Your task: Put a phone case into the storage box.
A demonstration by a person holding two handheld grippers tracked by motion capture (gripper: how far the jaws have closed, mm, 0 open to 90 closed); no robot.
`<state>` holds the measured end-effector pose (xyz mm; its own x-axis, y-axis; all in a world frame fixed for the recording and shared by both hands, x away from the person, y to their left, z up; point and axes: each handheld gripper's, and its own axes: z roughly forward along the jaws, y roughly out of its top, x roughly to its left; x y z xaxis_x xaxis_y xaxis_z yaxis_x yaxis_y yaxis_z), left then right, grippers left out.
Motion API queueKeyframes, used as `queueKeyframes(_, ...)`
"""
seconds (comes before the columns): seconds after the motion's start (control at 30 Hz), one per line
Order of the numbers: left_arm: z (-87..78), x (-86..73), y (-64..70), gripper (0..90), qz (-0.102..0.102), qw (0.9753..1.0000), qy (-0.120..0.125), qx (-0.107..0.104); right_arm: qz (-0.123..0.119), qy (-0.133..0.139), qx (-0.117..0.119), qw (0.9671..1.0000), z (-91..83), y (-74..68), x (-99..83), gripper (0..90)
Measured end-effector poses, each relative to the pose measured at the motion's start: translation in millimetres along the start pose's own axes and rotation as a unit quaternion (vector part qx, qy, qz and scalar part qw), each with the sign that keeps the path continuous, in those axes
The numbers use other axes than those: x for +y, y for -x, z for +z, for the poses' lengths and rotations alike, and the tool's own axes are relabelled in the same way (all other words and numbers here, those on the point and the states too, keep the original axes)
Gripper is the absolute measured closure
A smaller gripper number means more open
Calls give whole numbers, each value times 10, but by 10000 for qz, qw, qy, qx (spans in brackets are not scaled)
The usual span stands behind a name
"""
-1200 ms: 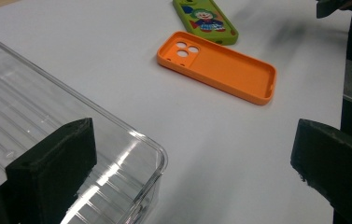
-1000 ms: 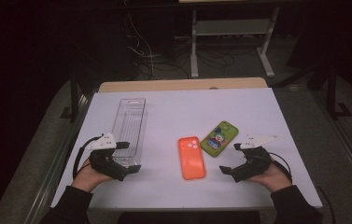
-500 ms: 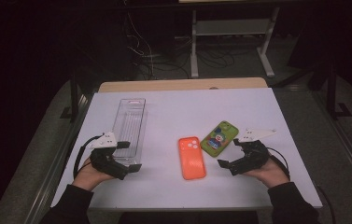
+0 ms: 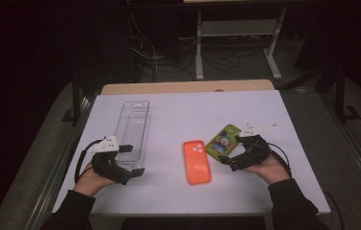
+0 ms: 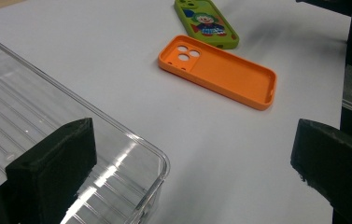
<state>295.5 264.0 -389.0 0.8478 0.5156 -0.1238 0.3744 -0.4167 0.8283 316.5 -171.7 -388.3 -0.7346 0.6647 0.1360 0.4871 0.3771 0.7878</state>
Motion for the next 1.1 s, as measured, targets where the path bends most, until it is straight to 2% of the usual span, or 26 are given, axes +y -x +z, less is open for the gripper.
queueKeyframes(0.2,7,2,4,0,51,10000,-20,-13,14,52,37,10000,74,30,118,27)
queueKeyframes(0.3,10,2,6,0,38,10000,-18,-14,32,-22,23,10000,120,37,184,55)
queueKeyframes(0.57,-1,-1,-4,0,35,10000,-13,3,29,-76,-107,9999,250,95,303,144)
queueKeyframes(0.6,-5,1,-2,0,14,10000,-24,-4,52,-169,-118,9998,293,106,327,166)
queueKeyframes(0.77,-5,2,-2,0,-9,10000,7,-15,171,-276,-159,9993,416,164,350,264)
queueKeyframes(0.8,1,2,7,0,-63,10000,49,-11,183,-330,-158,9992,440,181,351,282)
queueKeyframes(0.93,4,3,3,0,-27,10000,20,5,240,-484,-216,9983,544,214,357,372)
queueKeyframes(1.1,-5,7,-5,0,21,10000,55,-13,184,-618,-51,9979,646,216,396,563)
